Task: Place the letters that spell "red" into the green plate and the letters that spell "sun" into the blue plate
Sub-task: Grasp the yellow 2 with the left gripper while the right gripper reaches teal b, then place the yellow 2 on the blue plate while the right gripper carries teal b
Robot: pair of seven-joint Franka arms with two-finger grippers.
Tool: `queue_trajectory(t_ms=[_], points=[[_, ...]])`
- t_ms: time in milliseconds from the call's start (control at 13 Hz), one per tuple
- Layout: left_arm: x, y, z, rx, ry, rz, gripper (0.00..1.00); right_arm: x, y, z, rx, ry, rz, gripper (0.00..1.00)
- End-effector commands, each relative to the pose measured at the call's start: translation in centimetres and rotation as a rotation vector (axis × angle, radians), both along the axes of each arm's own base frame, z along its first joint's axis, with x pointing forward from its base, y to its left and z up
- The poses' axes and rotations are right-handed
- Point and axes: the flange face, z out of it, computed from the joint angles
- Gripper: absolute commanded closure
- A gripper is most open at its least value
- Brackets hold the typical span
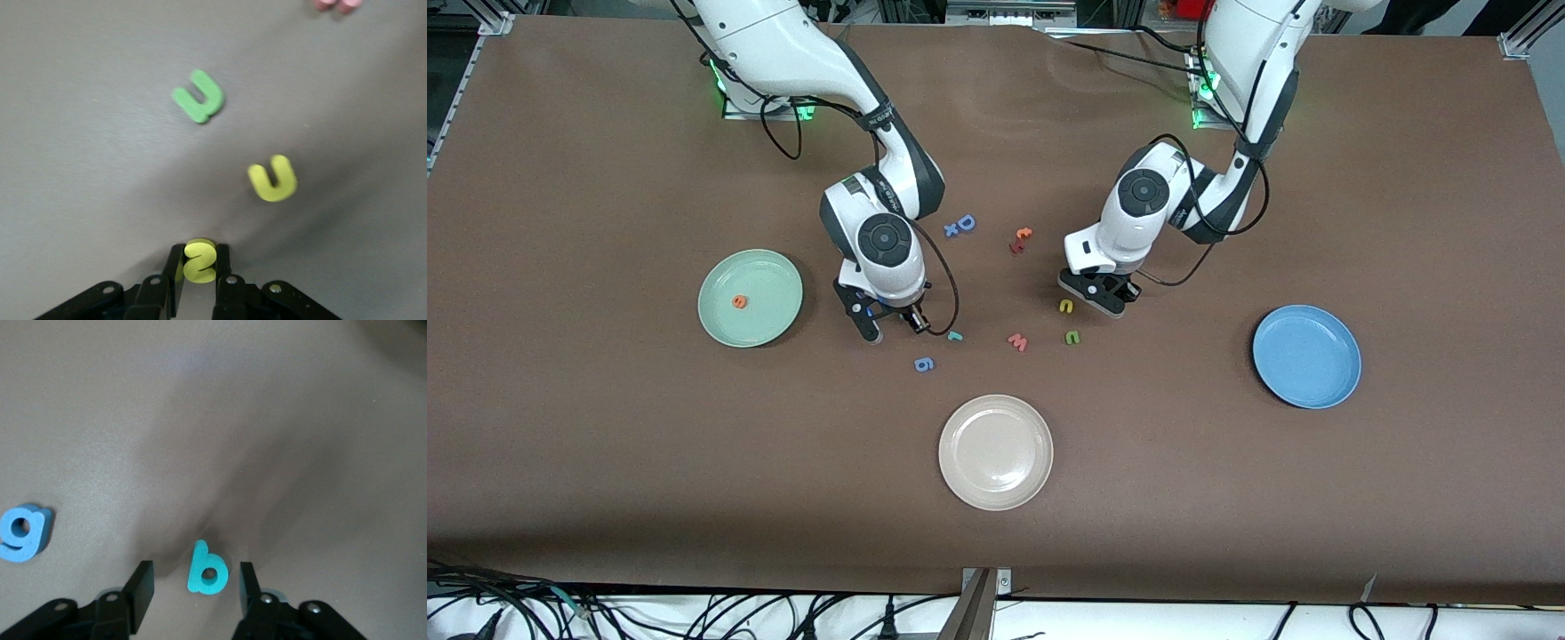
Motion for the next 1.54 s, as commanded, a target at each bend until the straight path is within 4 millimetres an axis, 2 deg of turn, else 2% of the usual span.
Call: queue_trajectory(t_ms=[0,77,231,462,538,692,923,1000,1154,1231,1308,1462], points=[[3.1,3.3,3.2,0.016,-0.053,0.013,0.9,0.6,-0.1,-0.9,0.0,0.005,-0.012,0.42],[4.6,6.3,5.1,0.029,-0.043,0.018,0.95,0.5,-0.1,-1.2,-0.002,0.009,-0.016,0.42],[6.8,12.3,9.2,0.045,-0.029,0.032,0.95,0.5,-0.1,-1.2,0.004,0.015,-0.02,0.48],[8.3,20.3,12.9,0.053,-0.006,0.118,0.95,0.2,0.2,-1.2,0.005,0.017,-0.013,0.68],[8.3,22.1,13.0,0.06,0.011,0.108,0.95,0.1,0.3,-1.4,0.003,0.02,-0.012,0.74],[8.2,26.3,11.8,0.066,0.045,0.147,0.94,0.2,0.3,-1.1,0.005,0.016,-0.011,0.87],[8.3,32.9,9.3,0.072,0.09,0.22,0.92,1.2,0.4,1.6,-0.006,0.048,0.082,0.87],[8.4,35.0,8.7,0.074,0.093,0.252,0.92,1.7,-0.4,2.4,-0.021,0.074,0.117,0.86],[8.7,35.6,7.1,0.067,0.114,0.294,0.93,2.6,-2.6,3.7,-0.054,0.111,0.193,0.86],[9.4,37.4,6.5,0.053,0.116,0.373,0.93,3.3,-4.8,4.4,-0.076,0.145,0.233,0.86],[9.5,38.4,5.6,0.021,0.133,0.482,0.94,3.9,-7.1,5.0,-0.093,0.182,0.283,0.86],[10.7,38.7,4.4,0.01,0.12,0.53,0.94,4.7,-11.3,6.2,-0.095,0.213,0.362,0.86]])
